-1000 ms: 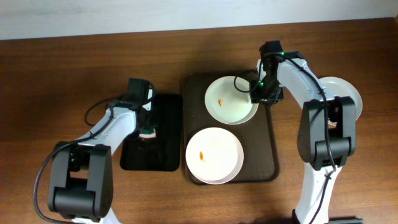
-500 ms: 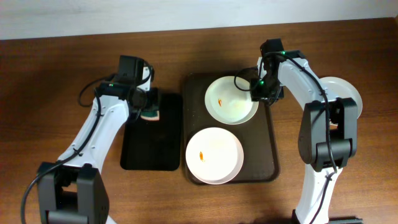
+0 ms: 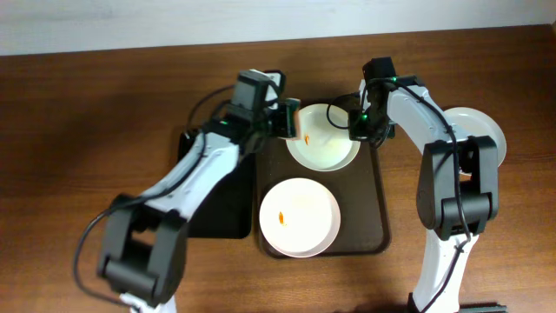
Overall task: Clean dirty plates on tray and stack at the side
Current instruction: 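Scrub the held plate with the sponge in the left gripper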
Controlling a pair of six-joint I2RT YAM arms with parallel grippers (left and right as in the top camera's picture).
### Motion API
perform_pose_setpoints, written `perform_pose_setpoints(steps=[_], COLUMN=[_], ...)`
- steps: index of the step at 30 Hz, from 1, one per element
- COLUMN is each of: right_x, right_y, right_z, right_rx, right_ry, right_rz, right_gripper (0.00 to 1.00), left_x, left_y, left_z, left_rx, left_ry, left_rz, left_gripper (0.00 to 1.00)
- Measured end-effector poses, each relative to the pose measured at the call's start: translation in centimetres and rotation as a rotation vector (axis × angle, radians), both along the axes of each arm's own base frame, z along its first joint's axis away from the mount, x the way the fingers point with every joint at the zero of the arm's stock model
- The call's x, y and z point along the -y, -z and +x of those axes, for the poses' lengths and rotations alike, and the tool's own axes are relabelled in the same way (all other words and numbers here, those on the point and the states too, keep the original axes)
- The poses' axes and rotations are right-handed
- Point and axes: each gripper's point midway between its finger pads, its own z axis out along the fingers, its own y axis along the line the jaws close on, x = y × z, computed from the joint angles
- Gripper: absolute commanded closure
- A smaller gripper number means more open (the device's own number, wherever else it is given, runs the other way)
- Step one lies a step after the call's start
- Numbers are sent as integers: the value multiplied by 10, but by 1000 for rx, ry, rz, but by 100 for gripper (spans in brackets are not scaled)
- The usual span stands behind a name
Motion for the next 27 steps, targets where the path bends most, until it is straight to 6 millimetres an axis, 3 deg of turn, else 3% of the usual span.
perform_pose_setpoints(steps=[2,4,10,12,17,27], right_x=[0,0,0,0,-1,-8], right_y=[0,0,0,0,0,1], right_z=[-1,-1,-3,-3,-3,-12], right_rx=[-4,-5,-12,-11,-12,-48], right_ry=[2,3,6,6,5,5], right_rz=[0,0,0,2,3,30], right_gripper=[96,96,96,96,96,96], left_x=[17,32,88,98,90,49], left_y=[27,40,33,43,88,106], left_z=[-2,0,19,21,14,4], left_rx=[-67,-98,-66,-74,-165,-139], left_ry=[17,33,96,98,72,64], left_rz=[-10,-18,-59,-59,5,342], left_gripper=[100,100,100,100,100,100])
